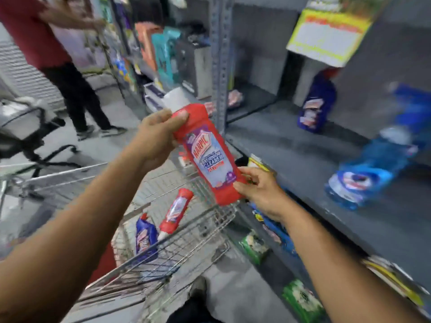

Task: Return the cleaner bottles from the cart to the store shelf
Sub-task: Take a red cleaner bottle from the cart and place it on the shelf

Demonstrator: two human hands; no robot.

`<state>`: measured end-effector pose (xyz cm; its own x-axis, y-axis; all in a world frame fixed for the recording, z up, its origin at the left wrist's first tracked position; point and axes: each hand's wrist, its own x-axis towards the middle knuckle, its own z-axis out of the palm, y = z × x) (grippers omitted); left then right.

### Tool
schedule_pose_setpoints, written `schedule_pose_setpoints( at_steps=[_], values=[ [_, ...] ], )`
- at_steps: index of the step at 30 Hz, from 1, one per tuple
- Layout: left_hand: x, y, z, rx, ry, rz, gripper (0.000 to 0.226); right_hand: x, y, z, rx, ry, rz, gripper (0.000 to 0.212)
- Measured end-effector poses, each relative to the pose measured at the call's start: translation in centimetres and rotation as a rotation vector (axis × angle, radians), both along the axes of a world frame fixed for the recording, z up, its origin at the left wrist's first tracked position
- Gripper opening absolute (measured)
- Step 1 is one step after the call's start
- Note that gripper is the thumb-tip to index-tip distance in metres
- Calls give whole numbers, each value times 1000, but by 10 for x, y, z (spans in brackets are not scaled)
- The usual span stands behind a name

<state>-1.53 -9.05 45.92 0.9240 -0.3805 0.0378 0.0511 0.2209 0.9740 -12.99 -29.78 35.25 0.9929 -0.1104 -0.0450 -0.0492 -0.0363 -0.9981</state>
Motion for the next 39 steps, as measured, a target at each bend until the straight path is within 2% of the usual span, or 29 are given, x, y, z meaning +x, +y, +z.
schedule_pose_setpoints(
  at_steps=[1,7,10,13,15,18,21,24,32,36,39],
  values=[
    [-16,-15,2,10,-28,-88,13,-24,-9,3,-23,-26,-51,32],
    [-114,-122,4,73,-240,-525,51,-166,-67,-11,-28,-60,-304,39],
    [-165,-195,4,92,-338,-679,51,-234,-101,-17,-40,-62,-537,44],
    [-219,-269,7,88,-356,-792,43,-296,-132,-17,-54,-81,-762,50],
    [-256,-312,6,103,-387,-843,45,-330,-149,-18,-186,-69,-897,65],
    [-310,-363,-2,125,-415,-931,52,-367,-172,-24,-555,126,-1130,85],
    [-359,-401,-15,152,-401,-1034,54,-393,-195,-35,-614,217,-1315,97],
    [-385,-427,-21,124,-370,-1100,54,-407,-215,-44,-622,236,-1456,96],
    [-407,-458,-23,138,-391,-1196,58,-429,-251,-60,-626,229,-1490,79],
    [-398,-446,-35,166,-435,-1234,68,-432,-249,-62,-645,219,-1472,89],
    [-356,-400,-71,241,-512,-1089,64,-437,-232,-60,-785,273,-1515,104]
  ],
)
